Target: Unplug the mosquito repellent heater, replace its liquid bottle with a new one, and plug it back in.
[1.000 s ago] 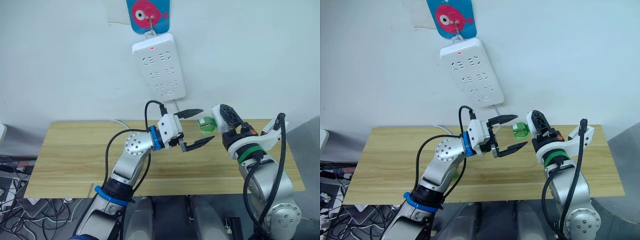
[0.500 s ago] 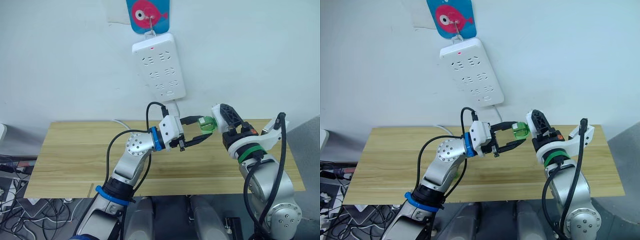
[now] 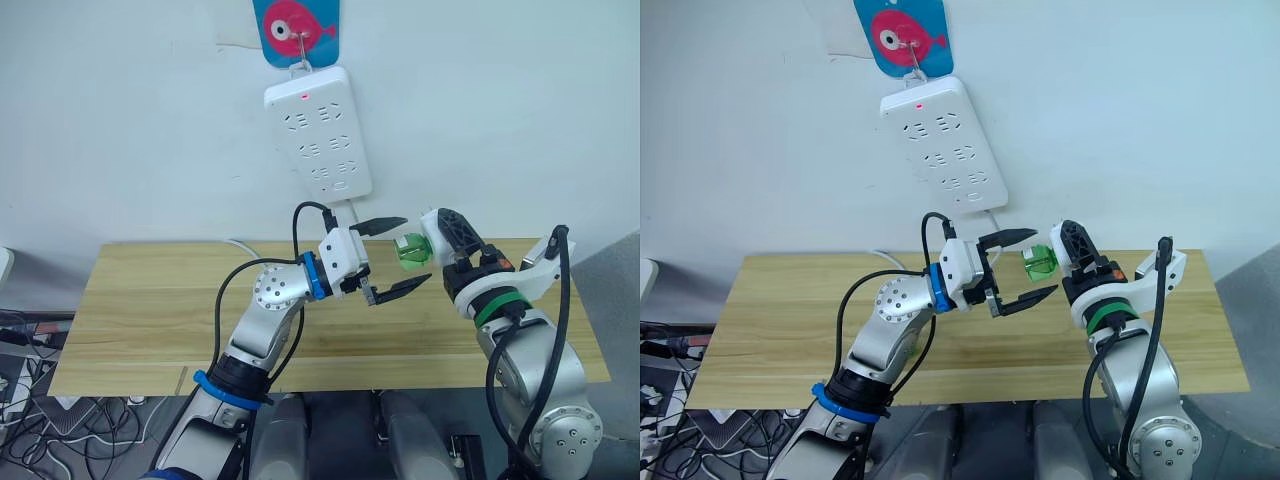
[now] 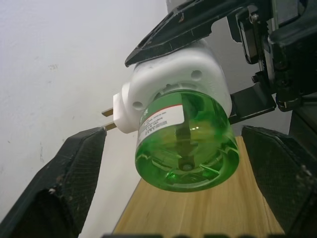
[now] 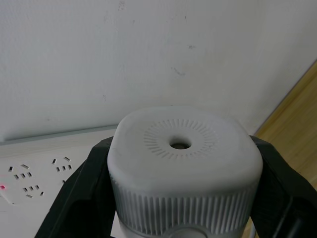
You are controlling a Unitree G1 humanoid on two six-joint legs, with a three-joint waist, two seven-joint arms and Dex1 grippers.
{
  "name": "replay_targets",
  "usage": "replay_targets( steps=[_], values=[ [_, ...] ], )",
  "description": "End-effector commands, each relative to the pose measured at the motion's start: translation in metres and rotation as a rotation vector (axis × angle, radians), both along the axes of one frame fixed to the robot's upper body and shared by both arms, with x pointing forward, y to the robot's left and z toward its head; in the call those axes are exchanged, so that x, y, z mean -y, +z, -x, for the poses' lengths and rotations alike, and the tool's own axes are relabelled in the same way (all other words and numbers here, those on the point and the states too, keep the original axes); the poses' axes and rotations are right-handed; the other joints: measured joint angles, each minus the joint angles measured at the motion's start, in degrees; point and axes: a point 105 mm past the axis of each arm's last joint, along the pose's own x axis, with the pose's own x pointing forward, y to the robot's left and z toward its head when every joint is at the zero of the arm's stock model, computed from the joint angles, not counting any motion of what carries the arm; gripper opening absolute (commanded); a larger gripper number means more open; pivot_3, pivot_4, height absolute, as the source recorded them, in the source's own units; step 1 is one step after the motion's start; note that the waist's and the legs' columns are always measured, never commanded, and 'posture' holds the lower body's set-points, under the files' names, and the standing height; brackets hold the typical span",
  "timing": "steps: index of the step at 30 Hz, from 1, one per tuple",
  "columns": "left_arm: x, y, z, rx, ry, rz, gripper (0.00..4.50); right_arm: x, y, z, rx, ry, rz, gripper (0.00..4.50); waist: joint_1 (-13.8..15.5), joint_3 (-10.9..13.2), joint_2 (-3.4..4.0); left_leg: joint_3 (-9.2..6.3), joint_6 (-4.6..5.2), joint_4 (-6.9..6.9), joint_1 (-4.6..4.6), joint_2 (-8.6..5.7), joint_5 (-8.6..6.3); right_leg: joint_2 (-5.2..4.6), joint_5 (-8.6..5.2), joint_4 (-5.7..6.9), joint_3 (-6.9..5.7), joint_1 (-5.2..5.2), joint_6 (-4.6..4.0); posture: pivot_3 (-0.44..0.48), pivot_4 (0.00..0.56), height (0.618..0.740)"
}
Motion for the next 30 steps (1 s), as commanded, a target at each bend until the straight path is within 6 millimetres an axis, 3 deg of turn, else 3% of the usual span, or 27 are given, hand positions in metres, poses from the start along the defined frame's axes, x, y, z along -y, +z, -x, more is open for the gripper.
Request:
replay_targets(
  steps=[1, 3, 6, 11, 12, 21, 26, 30],
  values=[
    [0.0020, 0.0131, 0.0051, 0.046, -0.014, 0.034, 4.49, -0.0002, 0.0110, 0.0066, 0.051, 0.010, -0.024, 2.96, 0.00, 0.00, 0.00, 0.00, 0.00, 0.00, 0.00, 0.00, 0.00, 0.00, 0.00, 0.00, 0.00, 0.00, 0.00, 0.110, 0.295, 0.740],
    [0.0019, 0.0135, 0.0053, 0.045, -0.015, 0.036, 4.49, 0.0005, 0.0108, 0.0064, 0.050, 0.006, -0.024, 2.96, 0.00, 0.00, 0.00, 0.00, 0.00, 0.00, 0.00, 0.00, 0.00, 0.00, 0.00, 0.00, 0.00, 0.00, 0.00, 0.110, 0.295, 0.740],
    [0.0019, 0.0148, 0.0059, 0.040, -0.024, 0.044, 3.91, 0.0007, 0.0107, 0.0057, 0.050, 0.004, -0.026, 2.96, 0.00, 0.00, 0.00, 0.00, 0.00, 0.01, 0.00, 0.00, 0.00, 0.00, 0.00, 0.00, 0.00, 0.00, -0.01, 0.112, 0.295, 0.740],
    [0.0023, 0.0151, 0.0073, 0.039, -0.032, 0.044, 2.33, 0.0004, 0.0110, 0.0051, 0.052, 0.005, -0.028, 2.96, 0.00, 0.00, 0.00, 0.00, 0.00, 0.01, 0.00, 0.00, 0.00, 0.00, 0.01, 0.01, 0.00, 0.00, -0.01, 0.112, 0.295, 0.740],
    [0.0024, 0.0152, 0.0075, 0.039, -0.033, 0.044, 2.24, 0.0003, 0.0110, 0.0050, 0.052, 0.005, -0.028, 2.96, 0.00, 0.00, 0.00, 0.00, 0.00, 0.01, 0.00, 0.00, 0.00, 0.00, 0.01, 0.01, 0.00, 0.00, -0.01, 0.112, 0.295, 0.740],
    [0.0024, 0.0122, 0.0055, 0.028, -0.030, 0.023, 2.24, -0.0035, 0.0093, 0.0049, 0.047, 0.028, -0.002, 2.96, -0.01, 0.00, 0.00, 0.00, 0.00, 0.02, 0.00, 0.00, 0.00, 0.00, 0.01, 0.02, 0.00, 0.00, -0.02, 0.108, 0.298, 0.740],
    [0.0000, 0.0105, 0.0016, -0.027, -0.033, 0.030, 2.24, -0.0022, 0.0108, 0.0084, 0.053, 0.051, 0.005, 4.46, -0.01, 0.00, 0.00, 0.00, 0.01, 0.03, 0.00, 0.00, 0.00, 0.00, 0.01, 0.03, -0.01, 0.01, -0.02, 0.109, 0.295, 0.740],
    [-0.0023, 0.0102, -0.0017, -0.082, -0.048, 0.038, 2.24, 0.0033, 0.0116, 0.0139, 0.058, 0.091, 0.040, 4.46, -0.02, 0.00, -0.01, 0.00, 0.02, 0.06, -0.01, -0.01, 0.00, -0.01, 0.01, 0.03, -0.01, 0.02, -0.02, 0.107, 0.295, 0.740]
  ],
)
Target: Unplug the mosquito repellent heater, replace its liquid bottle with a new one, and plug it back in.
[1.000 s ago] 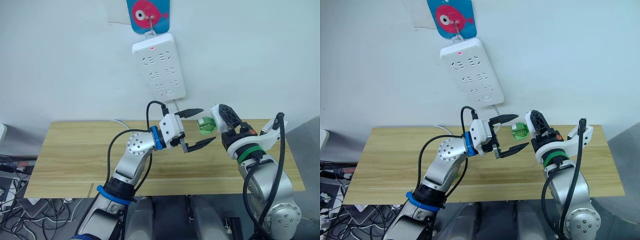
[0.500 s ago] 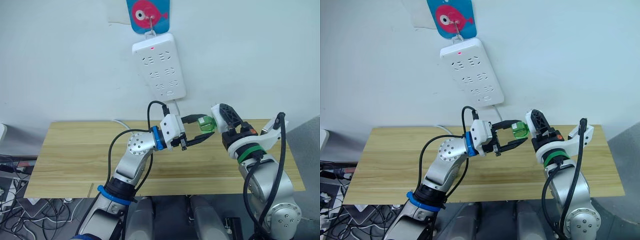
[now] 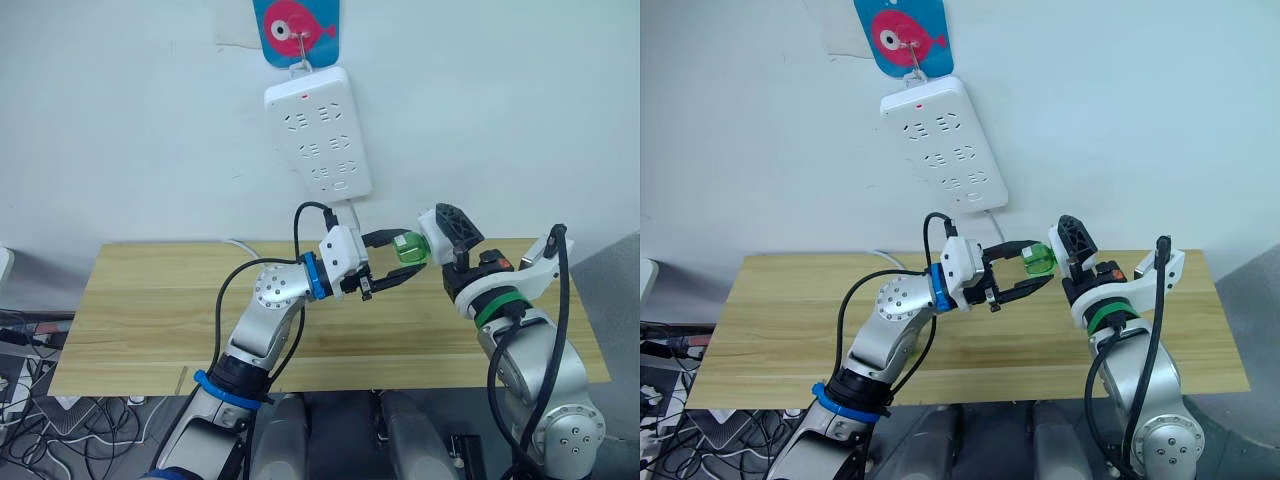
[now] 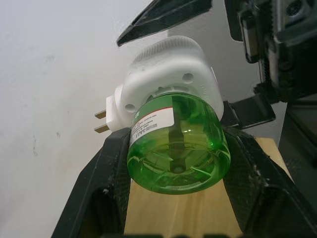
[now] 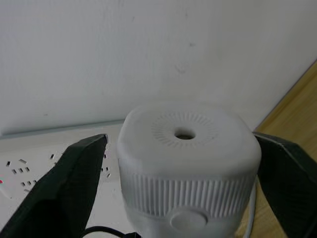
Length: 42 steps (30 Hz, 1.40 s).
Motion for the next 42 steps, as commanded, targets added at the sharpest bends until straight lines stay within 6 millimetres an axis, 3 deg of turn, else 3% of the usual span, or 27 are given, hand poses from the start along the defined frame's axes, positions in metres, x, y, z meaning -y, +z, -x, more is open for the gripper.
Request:
replay_targets(
  steps=[1, 8, 11, 15, 20, 23, 26, 28, 33, 38, 42],
  values=[
    [-0.003, 0.012, 0.001, -0.012, -0.029, 0.046, 2.24, 0.004, 0.013, 0.013, 0.062, 0.056, 0.004, 4.46, 0.00, 0.00, 0.00, 0.00, 0.01, 0.02, 0.00, 0.00, 0.00, -0.01, 0.00, 0.00, 0.00, 0.02, 0.00, 0.107, 0.295, 0.740],
    [-0.006, 0.013, -0.005, -0.204, -0.083, 0.076, 2.24, 0.016, 0.007, 0.036, 0.054, 0.208, 0.165, 4.46, 0.12, -0.04, -0.02, -0.03, 0.04, 0.04, 0.01, -0.01, 0.00, -0.06, 0.00, 0.01, -0.02, 0.08, 0.00, 0.098, 0.285, 0.740],
    [-0.012, 0.012, -0.008, -0.285, -0.132, 0.061, 2.24, 0.026, 0.008, 0.045, 0.138, 0.343, 0.444, 4.46, 0.15, -0.06, -0.01, -0.03, 0.06, 0.20, -0.02, -0.07, -0.01, -0.12, 0.01, 0.01, -0.04, 0.16, 0.03, 0.082, 0.286, 0.740],
    [-0.025, 0.009, -0.007, -0.452, -0.279, -0.006, 2.24, 0.050, 0.010, 0.042, 0.450, 0.618, 1.287, 4.46, -0.01, -0.07, 0.01, 0.09, 0.31, 0.74, 0.12, -0.17, -0.15, 0.12, 0.05, 0.00, 0.01, 0.45, 0.08, 0.071, 0.288, 0.740],
    [-0.034, 0.008, -0.007, -0.534, -0.363, -0.081, 2.24, 0.065, 0.010, 0.035, 0.810, 0.709, 1.651, 4.46, 0.09, -0.04, -0.07, 0.05, 0.34, 0.67, 0.73, 0.01, -0.19, 0.39, -0.19, -0.20, -0.11, 1.14, 0.38, 0.073, 0.291, 0.740],
    [-0.035, 0.011, -0.011, -0.536, -0.370, -0.086, 2.24, 0.067, 0.005, 0.033, 0.915, 0.750, 1.710, 4.46, 0.09, -0.01, -0.11, 0.22, 0.32, 0.73, 0.68, -0.08, -0.21, 0.17, -0.17, -0.17, -0.02, 1.14, 0.36, 0.076, 0.295, 0.740],
    [-0.031, 0.020, -0.013, -0.359, -0.342, -0.071, 2.24, 0.066, 0.004, 0.031, 0.925, 0.771, 1.673, 4.46, 0.17, 0.00, -0.13, 0.25, 0.31, 0.76, 0.65, -0.13, -0.21, 0.04, 0.00, -0.17, -0.01, 1.15, 0.09, 0.079, 0.299, 0.740],
    [-0.029, 0.025, -0.011, -0.231, -0.325, -0.066, 2.24, 0.066, 0.004, 0.033, 0.836, 0.780, 1.534, 4.46, 0.38, 0.00, -0.14, 0.22, 0.31, 0.76, 0.64, -0.13, -0.21, -0.01, 0.01, -0.14, -0.03, 1.15, 0.08, 0.079, 0.300, 0.740],
    [-0.031, 0.028, 0.005, 0.026, -0.344, -0.049, 2.24, 0.067, 0.007, 0.042, 0.538, 0.846, 1.144, 4.46, 0.38, 0.01, -0.15, 0.20, 0.36, 0.74, 0.63, 0.00, -0.24, -0.21, 0.02, -0.11, -0.02, 1.20, 0.06, 0.073, 0.302, 0.740],
    [-0.038, 0.018, 0.016, 0.264, -0.362, -0.073, 2.24, 0.075, 0.030, 0.046, 0.215, 0.947, 0.558, 4.46, 0.44, 0.01, -0.16, 0.31, 0.49, 0.81, 0.68, -0.02, -0.29, -0.30, 0.04, -0.07, 0.04, 1.28, 0.07, 0.069, 0.298, 0.740],
    [-0.036, 0.013, 0.020, 0.400, -0.381, -0.093, 2.24, 0.089, 0.034, 0.040, 0.167, 1.014, 0.350, 4.46, 0.77, 0.04, -0.26, 0.31, 0.56, 0.86, 0.67, -0.22, -0.33, -0.28, 0.05, -0.16, -0.01, 1.32, 0.08, 0.071, 0.297, 0.740]
  ],
)
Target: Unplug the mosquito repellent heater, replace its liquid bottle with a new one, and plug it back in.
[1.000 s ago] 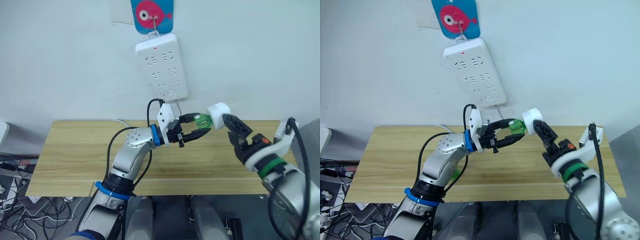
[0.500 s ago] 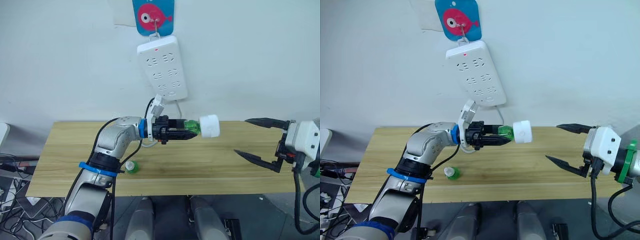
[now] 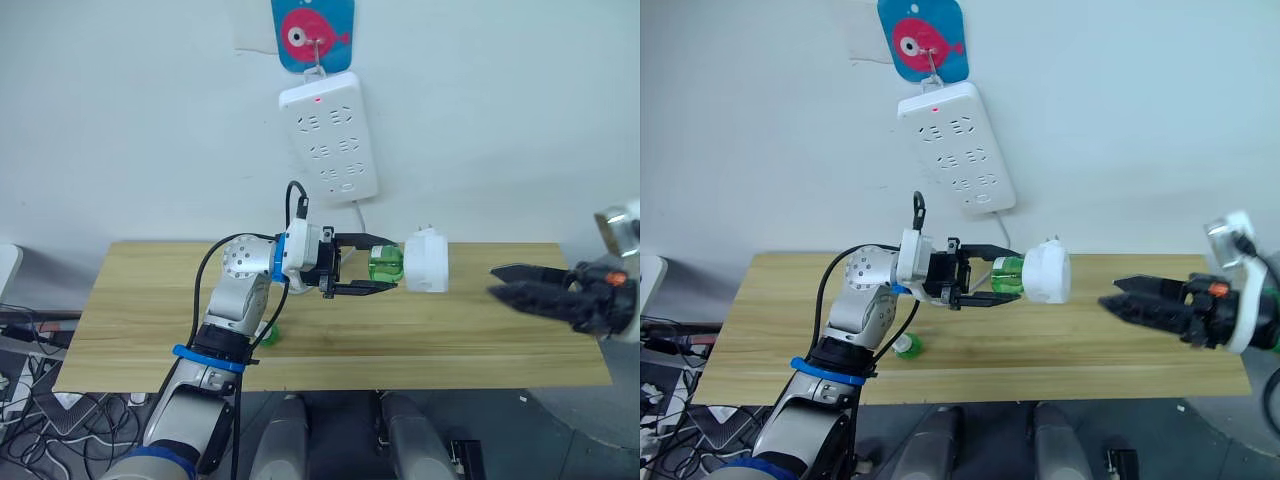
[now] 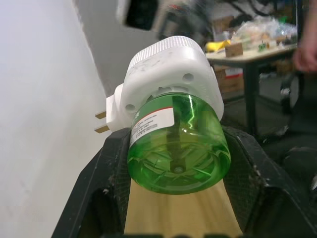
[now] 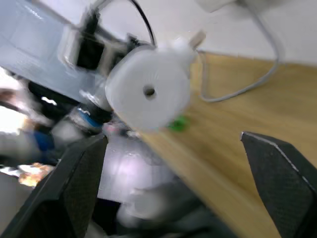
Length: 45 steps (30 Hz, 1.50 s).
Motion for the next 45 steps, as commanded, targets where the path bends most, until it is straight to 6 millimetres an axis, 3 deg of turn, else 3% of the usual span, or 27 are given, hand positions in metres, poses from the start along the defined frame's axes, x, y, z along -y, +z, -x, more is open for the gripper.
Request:
replay_targets(
  steps=[1, 5, 9, 17, 31, 44, 45],
  values=[
    [0.004, 0.003, 0.006, 0.130, -0.029, 0.021, 2.24, 0.003, 0.000, 0.000, -0.116, 0.065, -0.119, 4.46, 0.14, 0.01, -0.03, 0.00, 0.03, 0.02, -0.02, -0.14, -0.02, 0.01, 0.00, -0.02, -0.01, 0.00, 0.01, 0.071, 0.297, 0.740],
    [0.011, 0.005, 0.008, 0.187, -0.040, 0.033, 2.24, -0.008, -0.006, -0.006, -0.160, 0.119, -0.137, 4.46, 0.18, 0.02, -0.04, -0.03, 0.04, 0.01, -0.09, -0.17, -0.03, -0.01, 0.00, 0.02, -0.02, -0.13, 0.02, 0.091, 0.298, 0.740],
    [0.016, 0.013, 0.007, 0.201, -0.021, 0.066, 2.24, -0.011, -0.015, -0.019, -0.164, 0.064, -0.136, 4.46, 0.24, 0.02, -0.05, -0.07, 0.05, 0.01, -0.09, -0.16, -0.03, 0.00, 0.00, 0.03, -0.05, -0.12, 0.03, 0.108, 0.305, 0.740],
    [0.025, 0.011, 0.007, 0.220, 0.001, 0.034, 2.24, -0.028, -0.023, -0.021, -0.168, 0.099, -0.114, 4.46, 0.26, 0.02, -0.05, -0.09, 0.06, -0.01, -0.08, -0.17, -0.03, 0.01, 0.00, 0.03, -0.05, -0.12, 0.04, 0.115, 0.314, 0.740],
    [0.033, 0.004, -0.002, 0.291, 0.056, -0.007, 2.24, -0.032, -0.020, -0.016, -0.211, 0.186, -0.099, 4.46, 0.80, 0.02, -0.04, -0.10, 0.07, -0.03, -0.10, -0.17, -0.04, 0.02, 0.00, 0.00, -0.05, -0.14, 0.04, 0.121, 0.310, 0.740],
    [0.038, 0.007, 0.002, 0.357, 0.061, -0.004, 2.24, -0.035, -0.026, -0.024, -0.189, 0.120, -0.103, 4.46, 0.93, 0.02, -0.03, -0.10, 0.08, -0.04, -0.10, -0.16, -0.05, 0.02, 0.00, 0.00, -0.05, -0.15, 0.05, 0.131, 0.292, 0.740],
    [0.038, 0.007, 0.001, 0.359, 0.065, -0.005, 2.24, -0.034, -0.027, -0.023, -0.192, 0.122, -0.099, 4.09, 0.98, 0.02, -0.03, -0.10, 0.08, -0.04, -0.10, -0.16, -0.05, 0.02, 0.00, 0.00, -0.05, -0.15, 0.05, 0.131, 0.292, 0.740]
  ],
)
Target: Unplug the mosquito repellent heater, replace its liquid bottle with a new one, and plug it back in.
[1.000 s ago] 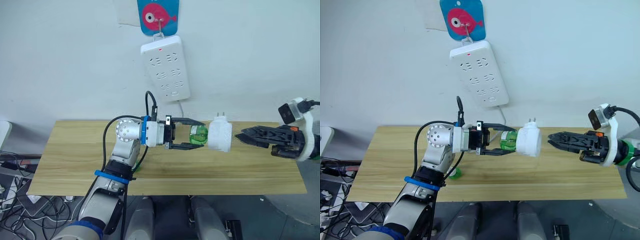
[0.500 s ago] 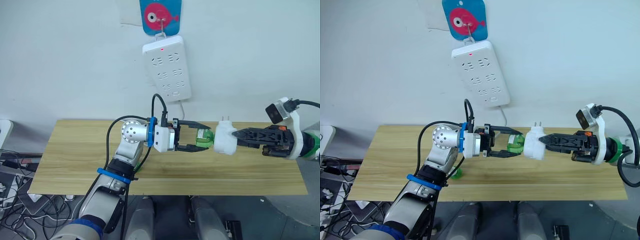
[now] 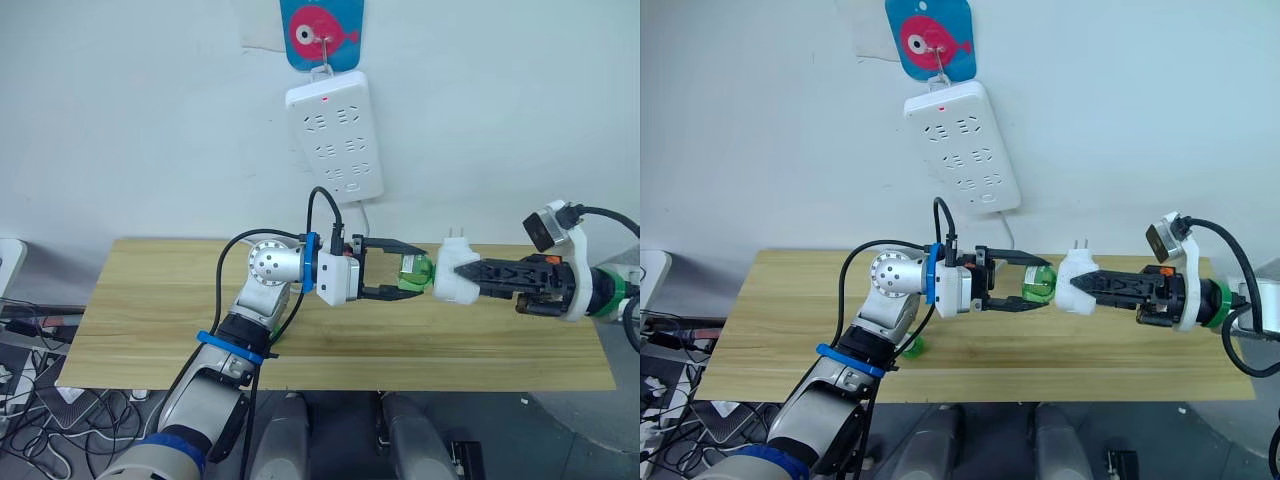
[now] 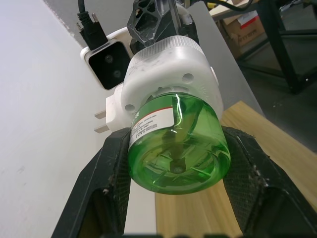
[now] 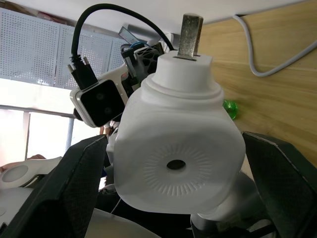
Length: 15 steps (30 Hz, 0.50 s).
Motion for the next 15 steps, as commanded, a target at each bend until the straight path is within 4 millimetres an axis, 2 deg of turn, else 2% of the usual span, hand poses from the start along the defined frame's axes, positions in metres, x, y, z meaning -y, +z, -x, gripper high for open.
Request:
replay_targets(
  steps=[1, 4, 12, 13, 15],
  values=[
    [0.0041, 0.0093, 0.0040, 0.060, -0.010, 0.024, 2.24, -0.0015, 0.0090, 0.0078, 0.033, 0.030, -0.012, 3.91, 0.07, 0.00, 0.00, 0.00, 0.00, 0.00, 0.00, 0.00, 0.00, 0.00, 0.00, 0.00, 0.00, 0.00, 0.00, 0.130, 0.293, 0.740],
    [0.0045, 0.0090, 0.0033, 0.064, -0.006, 0.023, 2.24, -0.0012, 0.0078, 0.0086, 0.032, 0.027, -0.008, 2.95, 0.13, 0.00, 0.00, 0.01, 0.00, 0.00, -0.01, 0.00, 0.00, 0.00, 0.00, -0.01, 0.01, 0.00, 0.00, 0.130, 0.294, 0.740],
    [0.0049, 0.0086, 0.0109, 0.050, -0.040, 0.034, 2.24, 0.0022, 0.0076, 0.0022, 0.036, -0.018, -0.016, 2.95, 0.13, 0.00, 0.00, 0.00, 0.00, -0.01, 0.00, 0.00, 0.00, 0.00, 0.00, -0.01, 0.00, 0.00, 0.00, 0.130, 0.296, 0.740],
    [0.0050, 0.0093, 0.0115, 0.015, -0.048, 0.039, 2.24, 0.0016, 0.0077, 0.0026, 0.040, -0.017, -0.012, 2.95, 0.13, 0.00, 0.00, 0.00, 0.00, -0.01, -0.01, 0.00, 0.00, 0.00, 0.00, -0.01, 0.00, 0.00, 0.00, 0.131, 0.294, 0.740],
    [0.0047, 0.0123, 0.0107, -0.197, -0.073, 0.048, 2.24, -0.0010, 0.0087, 0.0080, 0.054, 0.005, 0.014, 2.95, 0.11, 0.00, 0.00, 0.00, 0.00, -0.01, -0.01, -0.01, 0.00, 0.00, 0.00, -0.01, 0.00, 0.00, 0.00, 0.131, 0.294, 0.740]
  ],
)
